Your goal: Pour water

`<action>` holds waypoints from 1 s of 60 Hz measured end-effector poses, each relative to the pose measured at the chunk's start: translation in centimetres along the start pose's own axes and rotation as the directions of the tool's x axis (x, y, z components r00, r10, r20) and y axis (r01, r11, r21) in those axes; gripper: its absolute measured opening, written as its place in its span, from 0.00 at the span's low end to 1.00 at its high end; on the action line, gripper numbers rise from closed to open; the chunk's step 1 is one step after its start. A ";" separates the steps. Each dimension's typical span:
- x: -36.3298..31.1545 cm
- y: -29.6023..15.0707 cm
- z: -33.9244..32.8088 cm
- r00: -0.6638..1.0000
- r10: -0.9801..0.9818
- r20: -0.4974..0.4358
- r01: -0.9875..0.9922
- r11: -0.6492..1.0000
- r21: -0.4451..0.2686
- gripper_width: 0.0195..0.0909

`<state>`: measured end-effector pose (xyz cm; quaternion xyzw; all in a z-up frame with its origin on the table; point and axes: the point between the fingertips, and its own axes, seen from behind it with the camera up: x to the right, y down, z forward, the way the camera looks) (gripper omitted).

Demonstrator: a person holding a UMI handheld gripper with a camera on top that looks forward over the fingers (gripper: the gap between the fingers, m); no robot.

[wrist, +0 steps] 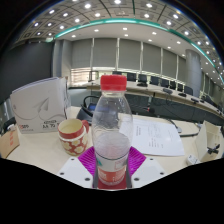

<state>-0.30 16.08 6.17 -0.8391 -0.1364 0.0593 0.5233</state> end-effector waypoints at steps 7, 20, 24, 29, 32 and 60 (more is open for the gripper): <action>0.0 0.4 0.0 0.999 0.037 0.009 -0.038 0.998 0.043 0.27; 0.4 1.0 -0.5 0.997 0.076 -0.018 -0.076 0.997 0.023 0.59; 0.7 1.7 -1.0 0.994 0.106 -0.033 -0.106 0.994 -0.022 0.94; 1.3 1.8 -2.5 0.989 0.123 -0.079 -0.127 0.991 -0.050 0.92; 1.3 1.4 -4.0 0.988 0.117 -0.104 -0.124 0.990 -0.060 0.93; -8.8 -0.4 -29.1 0.952 0.082 -0.296 -0.137 0.976 -0.169 0.93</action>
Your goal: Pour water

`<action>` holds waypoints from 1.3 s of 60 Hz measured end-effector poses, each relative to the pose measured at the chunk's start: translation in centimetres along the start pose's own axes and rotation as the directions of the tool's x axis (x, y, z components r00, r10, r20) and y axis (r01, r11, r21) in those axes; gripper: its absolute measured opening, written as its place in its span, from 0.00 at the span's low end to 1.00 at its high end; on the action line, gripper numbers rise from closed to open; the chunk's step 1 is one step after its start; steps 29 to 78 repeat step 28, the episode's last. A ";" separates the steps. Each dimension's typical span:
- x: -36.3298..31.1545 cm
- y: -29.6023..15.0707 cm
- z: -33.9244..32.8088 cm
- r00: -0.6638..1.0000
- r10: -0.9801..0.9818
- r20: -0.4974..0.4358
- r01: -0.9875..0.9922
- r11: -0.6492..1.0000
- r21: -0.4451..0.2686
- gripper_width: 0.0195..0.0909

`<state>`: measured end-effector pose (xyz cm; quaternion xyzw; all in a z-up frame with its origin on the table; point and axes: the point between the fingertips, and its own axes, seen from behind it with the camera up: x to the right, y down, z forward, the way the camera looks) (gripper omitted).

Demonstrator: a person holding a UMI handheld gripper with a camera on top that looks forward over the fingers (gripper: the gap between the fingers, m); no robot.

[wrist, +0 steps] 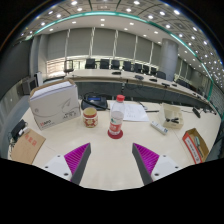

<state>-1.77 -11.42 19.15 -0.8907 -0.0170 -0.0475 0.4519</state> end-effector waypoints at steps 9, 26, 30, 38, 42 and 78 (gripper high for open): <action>-1.4 2.5 -5.7 1.000 0.004 -0.027 -0.004 1.000 -0.004 0.93; -2.4 3.7 -9.5 0.996 -0.058 -0.072 0.060 0.998 0.018 0.93; -2.6 3.6 -9.5 0.996 -0.059 -0.066 0.061 0.998 0.021 0.93; -2.6 3.6 -9.5 0.996 -0.059 -0.066 0.061 0.998 0.021 0.93; -2.6 3.6 -9.5 0.996 -0.059 -0.066 0.061 0.998 0.021 0.93; -2.6 3.6 -9.5 0.996 -0.059 -0.066 0.061 0.998 0.021 0.93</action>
